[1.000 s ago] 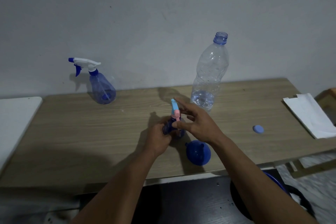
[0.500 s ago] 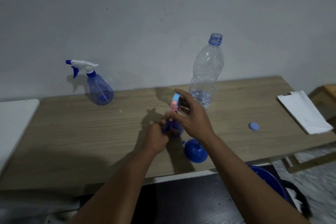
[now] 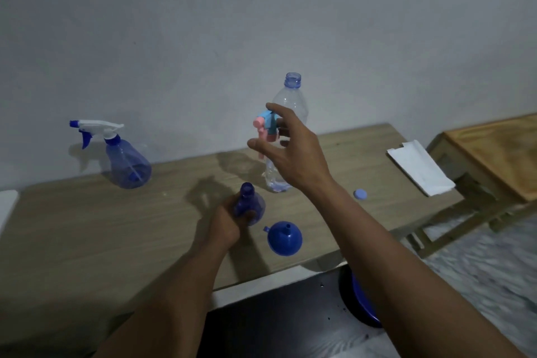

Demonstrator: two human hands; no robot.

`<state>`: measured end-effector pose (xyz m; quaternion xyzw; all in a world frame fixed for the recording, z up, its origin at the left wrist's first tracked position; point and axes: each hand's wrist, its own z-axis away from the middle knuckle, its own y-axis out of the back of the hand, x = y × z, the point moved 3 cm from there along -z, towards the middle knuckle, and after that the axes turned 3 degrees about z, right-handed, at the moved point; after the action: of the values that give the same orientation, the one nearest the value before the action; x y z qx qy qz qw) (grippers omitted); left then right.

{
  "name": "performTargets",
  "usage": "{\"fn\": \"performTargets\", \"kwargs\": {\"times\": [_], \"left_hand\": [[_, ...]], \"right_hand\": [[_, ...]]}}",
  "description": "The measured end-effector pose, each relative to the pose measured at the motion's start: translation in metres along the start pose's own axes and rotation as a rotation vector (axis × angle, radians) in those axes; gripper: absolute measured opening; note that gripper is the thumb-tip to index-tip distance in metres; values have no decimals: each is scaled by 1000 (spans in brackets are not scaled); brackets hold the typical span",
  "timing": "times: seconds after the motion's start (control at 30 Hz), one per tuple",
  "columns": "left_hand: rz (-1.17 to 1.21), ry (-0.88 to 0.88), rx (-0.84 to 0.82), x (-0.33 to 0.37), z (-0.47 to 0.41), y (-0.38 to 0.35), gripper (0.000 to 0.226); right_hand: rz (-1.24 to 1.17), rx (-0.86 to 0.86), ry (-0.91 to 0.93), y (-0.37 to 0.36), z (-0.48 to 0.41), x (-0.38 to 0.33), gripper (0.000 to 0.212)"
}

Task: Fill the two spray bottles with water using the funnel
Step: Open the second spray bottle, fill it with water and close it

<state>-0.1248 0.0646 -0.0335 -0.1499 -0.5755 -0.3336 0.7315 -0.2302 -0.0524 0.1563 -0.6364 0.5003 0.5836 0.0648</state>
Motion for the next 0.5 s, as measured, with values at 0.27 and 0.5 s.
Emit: {"fn": "performTargets", "kwargs": {"times": [0.27,0.5], "left_hand": [[-214,-209,52,2,4,-3,33],[-263,-196,101,-6,3,-6,36]], "right_hand": [[369,-184,-236,17,16,91,71],[549,-411,-402,-8,44,183,69]]}}
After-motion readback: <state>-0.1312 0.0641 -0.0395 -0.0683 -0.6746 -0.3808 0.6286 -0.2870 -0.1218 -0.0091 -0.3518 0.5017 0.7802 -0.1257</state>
